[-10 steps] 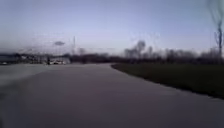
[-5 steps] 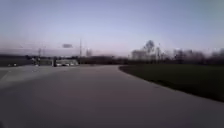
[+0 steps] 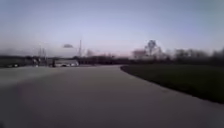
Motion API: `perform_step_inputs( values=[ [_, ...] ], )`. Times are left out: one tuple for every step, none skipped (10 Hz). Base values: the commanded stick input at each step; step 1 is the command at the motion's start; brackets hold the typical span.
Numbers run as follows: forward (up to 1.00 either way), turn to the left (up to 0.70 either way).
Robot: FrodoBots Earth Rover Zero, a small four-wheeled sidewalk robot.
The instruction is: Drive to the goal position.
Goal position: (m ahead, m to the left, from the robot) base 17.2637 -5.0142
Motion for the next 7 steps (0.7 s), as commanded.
perform_step_inputs(
  values=[
    [1.00, 0.04],
    [1.00, 0.04],
    [1.00, 0.04],
    [1.00, 0.04],
    [1.00, 0.04],
    [1.00, 0.04],
    [1.00, 0.04]
  ],
)
